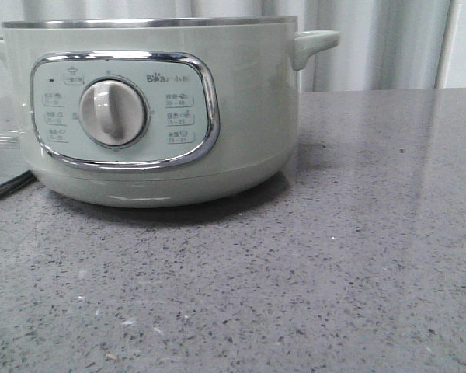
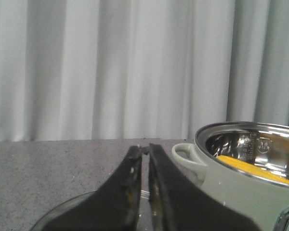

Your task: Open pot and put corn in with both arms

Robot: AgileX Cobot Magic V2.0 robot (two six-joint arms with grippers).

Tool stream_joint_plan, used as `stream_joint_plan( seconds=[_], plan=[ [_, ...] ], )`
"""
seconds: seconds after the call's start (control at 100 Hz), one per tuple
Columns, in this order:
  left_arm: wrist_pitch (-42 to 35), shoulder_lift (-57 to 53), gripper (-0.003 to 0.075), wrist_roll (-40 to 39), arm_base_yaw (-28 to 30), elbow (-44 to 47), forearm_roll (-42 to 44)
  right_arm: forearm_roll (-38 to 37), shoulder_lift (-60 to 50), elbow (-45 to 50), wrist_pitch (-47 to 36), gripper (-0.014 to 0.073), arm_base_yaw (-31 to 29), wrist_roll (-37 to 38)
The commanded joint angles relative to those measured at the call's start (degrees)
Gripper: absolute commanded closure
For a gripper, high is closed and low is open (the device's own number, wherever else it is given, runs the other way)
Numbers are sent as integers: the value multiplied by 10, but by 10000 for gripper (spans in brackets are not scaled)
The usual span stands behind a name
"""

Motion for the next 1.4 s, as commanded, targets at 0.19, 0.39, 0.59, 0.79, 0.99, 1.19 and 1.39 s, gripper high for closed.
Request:
stream_joint_plan(
  seconds=[0.19, 0.39, 0.59, 0.79, 0.99, 1.19, 1.39],
  plan=[
    [-20, -14, 741, -4, -4, 33, -9, 0, -100, 48, -65, 667, -5, -7],
    [-10, -14, 741, -4, -4, 46, -9, 0, -124, 48, -65, 667, -5, -7],
    [-9, -14, 741, -4, -4, 47, -9, 0, -124, 48, -65, 667, -5, -7],
    [-9, -14, 741, -4, -4, 47, -9, 0, -124, 48, -65, 667, -5, -7],
    [-16, -14, 741, -4, -4, 55, -9, 0, -124, 48, -65, 667, -5, -7],
    [-13, -33, 741, -4, -4, 94, 8, 0, -124, 48, -65, 667, -5, -7],
    [-65, -74, 741, -4, 26, 167, 184, 0, -124, 48, -65, 667, -5, -7]
  ],
)
